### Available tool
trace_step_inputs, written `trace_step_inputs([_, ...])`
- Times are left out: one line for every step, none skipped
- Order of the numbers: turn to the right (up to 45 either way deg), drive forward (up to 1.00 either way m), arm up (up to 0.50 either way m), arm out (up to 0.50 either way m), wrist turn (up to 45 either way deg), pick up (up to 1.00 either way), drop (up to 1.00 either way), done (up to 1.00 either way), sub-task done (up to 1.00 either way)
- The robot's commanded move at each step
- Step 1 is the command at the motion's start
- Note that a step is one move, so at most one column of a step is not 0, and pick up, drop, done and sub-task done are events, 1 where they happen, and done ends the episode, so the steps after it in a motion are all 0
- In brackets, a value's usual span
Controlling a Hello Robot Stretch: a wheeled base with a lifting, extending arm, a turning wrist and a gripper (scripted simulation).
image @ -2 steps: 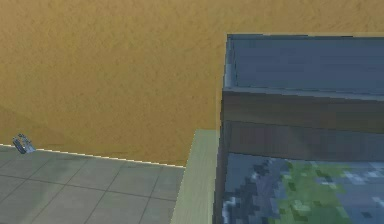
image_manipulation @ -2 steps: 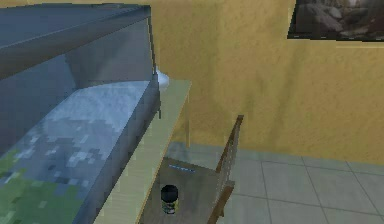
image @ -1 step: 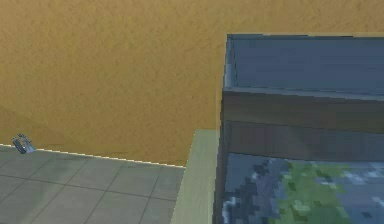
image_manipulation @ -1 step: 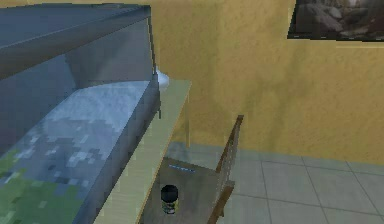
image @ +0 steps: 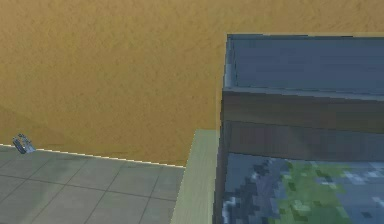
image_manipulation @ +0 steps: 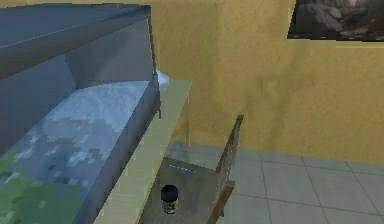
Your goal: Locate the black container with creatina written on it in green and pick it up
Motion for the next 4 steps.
trace_step_inputs([0.0, 0.00, 0.00, 0.26, 0.0, 0.00, 0.00, 0.00, 0.00])
trace_step_inputs([0.0, 0.00, 0.00, 0.00, 45.0, 0.00, 0.00, 0.00, 0.00])
trace_step_inputs([0.0, 0.00, 0.00, 0.00, 45.0, 0.00, 0.00, 0.00, 0.00])
trace_step_inputs([0.0, 0.00, 0.00, 0.00, 45.0, 0.00, 0.00, 0.00, 0.00])
